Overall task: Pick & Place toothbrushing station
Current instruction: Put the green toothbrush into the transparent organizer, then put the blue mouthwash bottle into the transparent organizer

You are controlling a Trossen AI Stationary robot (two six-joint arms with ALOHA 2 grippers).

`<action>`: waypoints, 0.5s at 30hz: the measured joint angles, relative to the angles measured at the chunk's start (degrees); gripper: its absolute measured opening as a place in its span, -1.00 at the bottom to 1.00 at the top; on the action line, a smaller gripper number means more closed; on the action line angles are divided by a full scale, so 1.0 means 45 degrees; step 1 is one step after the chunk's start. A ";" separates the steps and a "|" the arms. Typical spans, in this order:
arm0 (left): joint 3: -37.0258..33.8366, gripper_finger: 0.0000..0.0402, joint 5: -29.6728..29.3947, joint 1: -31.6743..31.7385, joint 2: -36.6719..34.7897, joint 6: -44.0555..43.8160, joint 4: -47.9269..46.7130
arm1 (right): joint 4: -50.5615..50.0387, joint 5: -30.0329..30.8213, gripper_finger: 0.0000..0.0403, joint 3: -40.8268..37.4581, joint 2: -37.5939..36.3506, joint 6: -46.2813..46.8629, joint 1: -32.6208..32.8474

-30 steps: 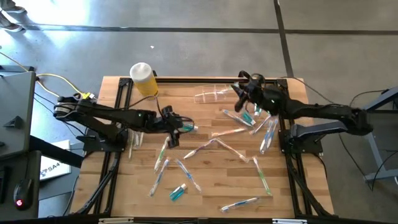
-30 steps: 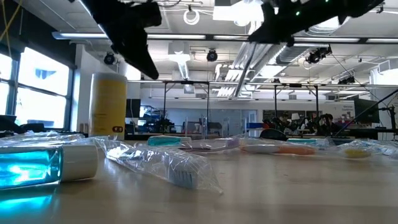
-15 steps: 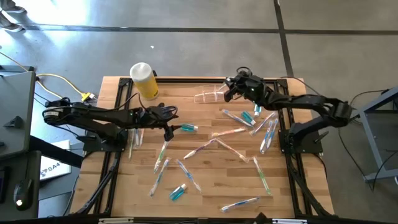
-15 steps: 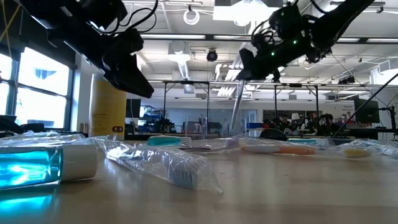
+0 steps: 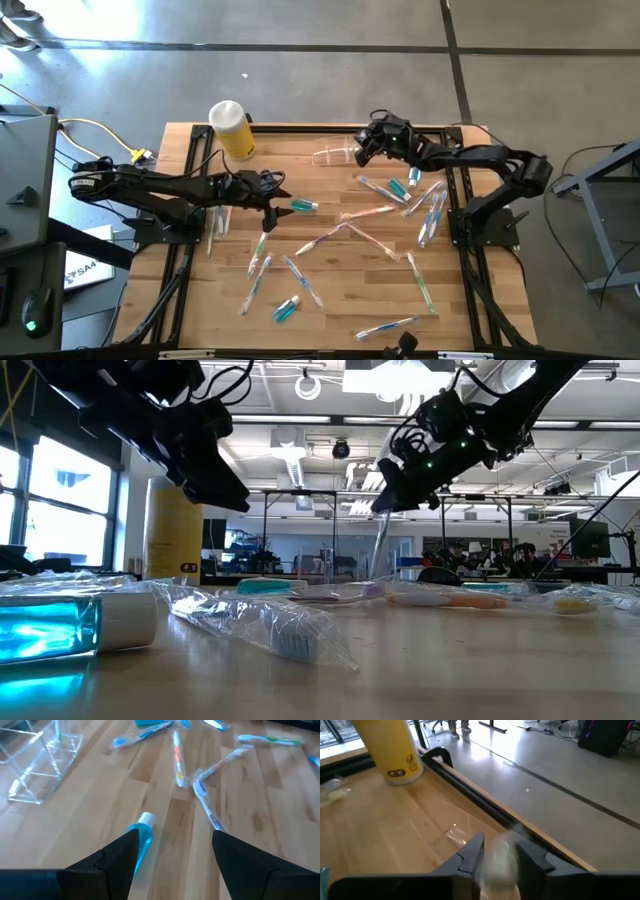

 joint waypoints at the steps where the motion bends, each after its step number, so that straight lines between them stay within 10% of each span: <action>1: 0.0000 0.22 0.0055 0.0000 0.0000 -0.0041 -0.0003 | 0.0003 0.0000 -0.52 -0.0002 0.0002 -0.0055 0.0017; 15: 0.0005 0.22 0.0341 0.0000 0.0010 -0.0230 -0.0004 | 0.0456 0.0218 0.31 -0.0002 -0.0922 -0.0682 0.0019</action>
